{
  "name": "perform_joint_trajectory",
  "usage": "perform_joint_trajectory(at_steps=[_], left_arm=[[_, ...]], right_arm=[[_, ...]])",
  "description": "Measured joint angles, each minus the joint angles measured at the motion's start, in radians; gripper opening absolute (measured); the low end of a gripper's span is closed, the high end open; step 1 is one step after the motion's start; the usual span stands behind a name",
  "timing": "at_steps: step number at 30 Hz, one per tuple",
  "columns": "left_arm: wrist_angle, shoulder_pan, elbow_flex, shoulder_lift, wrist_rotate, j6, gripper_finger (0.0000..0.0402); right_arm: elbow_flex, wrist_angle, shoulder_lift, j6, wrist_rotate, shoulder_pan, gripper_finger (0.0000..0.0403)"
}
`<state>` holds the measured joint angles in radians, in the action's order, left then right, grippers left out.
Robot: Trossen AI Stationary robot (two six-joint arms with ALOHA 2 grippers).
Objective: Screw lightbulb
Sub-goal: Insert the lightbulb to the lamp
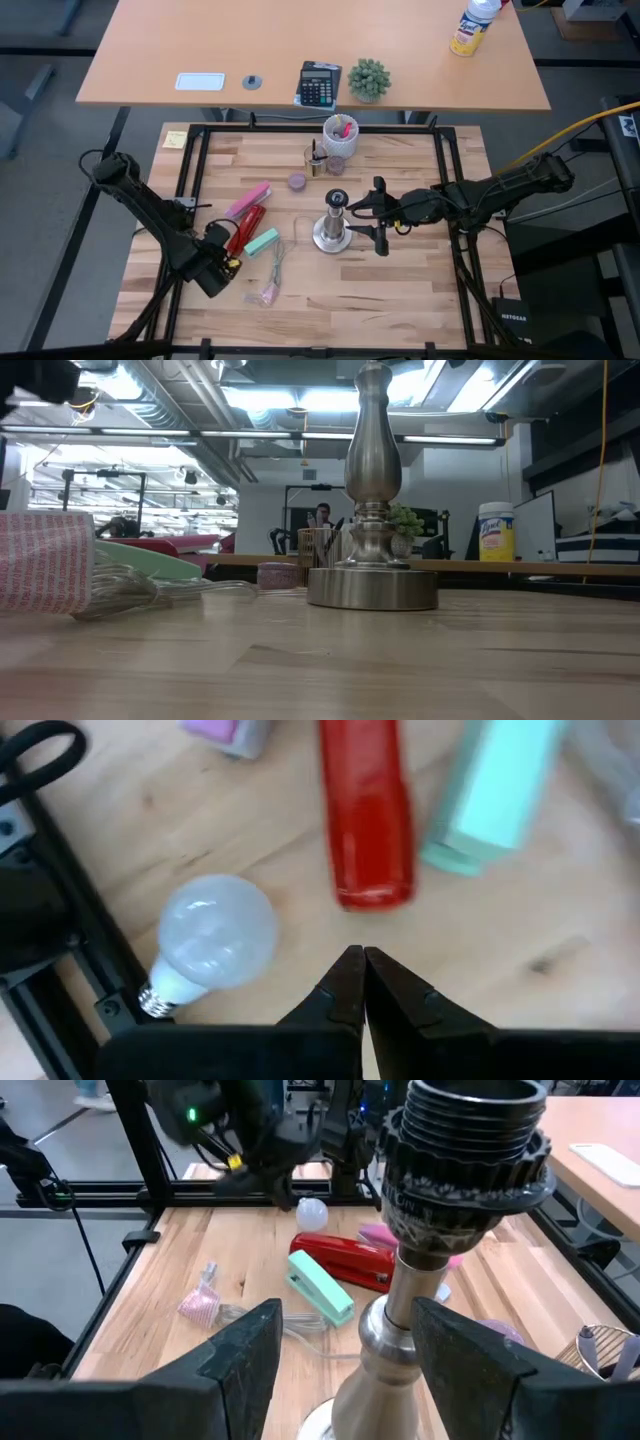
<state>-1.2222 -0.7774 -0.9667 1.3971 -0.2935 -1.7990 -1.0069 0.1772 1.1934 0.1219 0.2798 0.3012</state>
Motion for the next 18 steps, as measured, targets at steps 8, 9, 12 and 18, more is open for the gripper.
perform_joint_trajectory(at_steps=[8,9,12,18], left_arm=[[-0.034,0.030,-0.030,-0.130,0.249,0.336,0.0001],[-0.060,0.032,-0.030,-0.138,0.266,0.360,0.0001],[-0.170,0.045,-0.030,-0.143,0.302,0.373,0.0004],[-0.221,0.074,0.015,-0.143,0.470,0.420,0.0068]], right_arm=[[0.000,0.004,0.000,0.000,0.000,0.000,0.0227],[0.000,0.004,0.000,0.000,0.000,0.000,0.0227],[0.000,0.004,0.000,0.000,0.000,0.000,0.0227],[0.000,0.006,0.000,0.000,-0.001,0.000,0.0227]])
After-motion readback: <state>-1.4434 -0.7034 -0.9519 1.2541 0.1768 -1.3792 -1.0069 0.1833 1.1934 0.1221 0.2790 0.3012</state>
